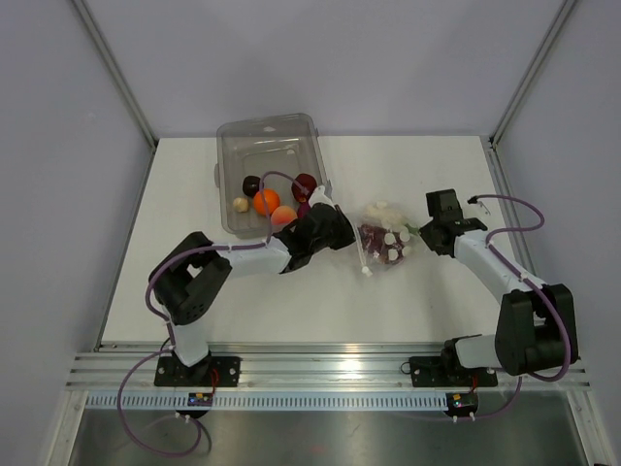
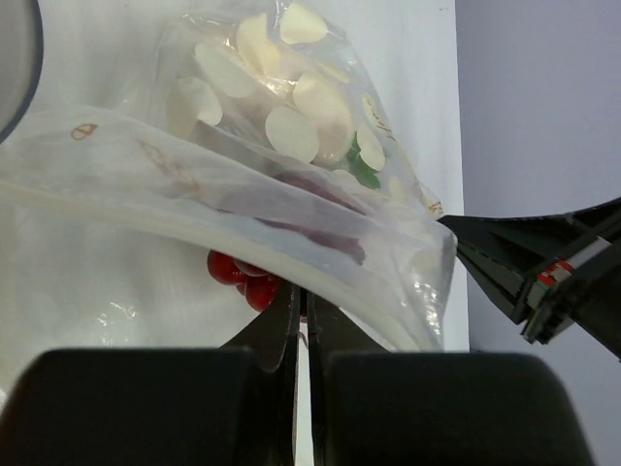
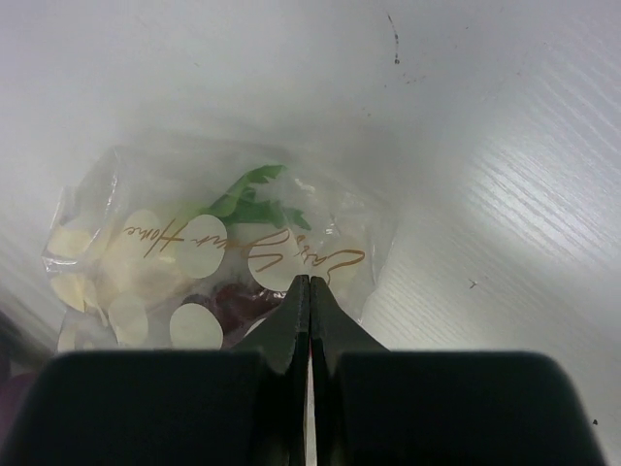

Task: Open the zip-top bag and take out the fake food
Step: Pick up the fake fruit from the zipper food storage bag, then place the fake fruit in the bin, then pick up the fake fruit from the zipper food storage bag.

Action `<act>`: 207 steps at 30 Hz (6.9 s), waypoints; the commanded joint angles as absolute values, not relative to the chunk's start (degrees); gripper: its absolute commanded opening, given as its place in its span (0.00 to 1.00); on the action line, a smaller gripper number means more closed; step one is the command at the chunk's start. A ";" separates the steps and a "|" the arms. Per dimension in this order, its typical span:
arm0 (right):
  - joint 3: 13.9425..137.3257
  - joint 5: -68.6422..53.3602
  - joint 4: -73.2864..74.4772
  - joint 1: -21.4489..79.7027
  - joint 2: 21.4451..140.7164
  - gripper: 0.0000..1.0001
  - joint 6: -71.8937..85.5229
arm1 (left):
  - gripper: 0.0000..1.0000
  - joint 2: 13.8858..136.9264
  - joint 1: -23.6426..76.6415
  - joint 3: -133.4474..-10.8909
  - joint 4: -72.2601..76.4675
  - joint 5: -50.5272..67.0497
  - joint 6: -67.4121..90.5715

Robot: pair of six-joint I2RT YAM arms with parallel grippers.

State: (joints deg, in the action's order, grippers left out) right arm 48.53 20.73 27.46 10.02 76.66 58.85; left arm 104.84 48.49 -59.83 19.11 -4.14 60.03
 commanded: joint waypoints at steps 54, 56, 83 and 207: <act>46.76 22.24 24.00 8.17 74.88 0.00 60.03 | 0.00 79.71 20.22 -89.48 -18.11 -8.45 47.20; 46.50 22.06 23.56 8.09 74.88 0.00 59.85 | 0.00 82.70 17.50 -89.38 -16.18 -5.46 47.72; 45.70 20.13 22.59 8.09 74.27 0.00 58.62 | 0.00 101.07 11.51 -82.53 2.46 -0.97 47.64; 60.20 4.84 9.05 8.09 94.03 0.72 34.36 | 0.42 106.35 47.37 -49.65 39.82 3.78 56.95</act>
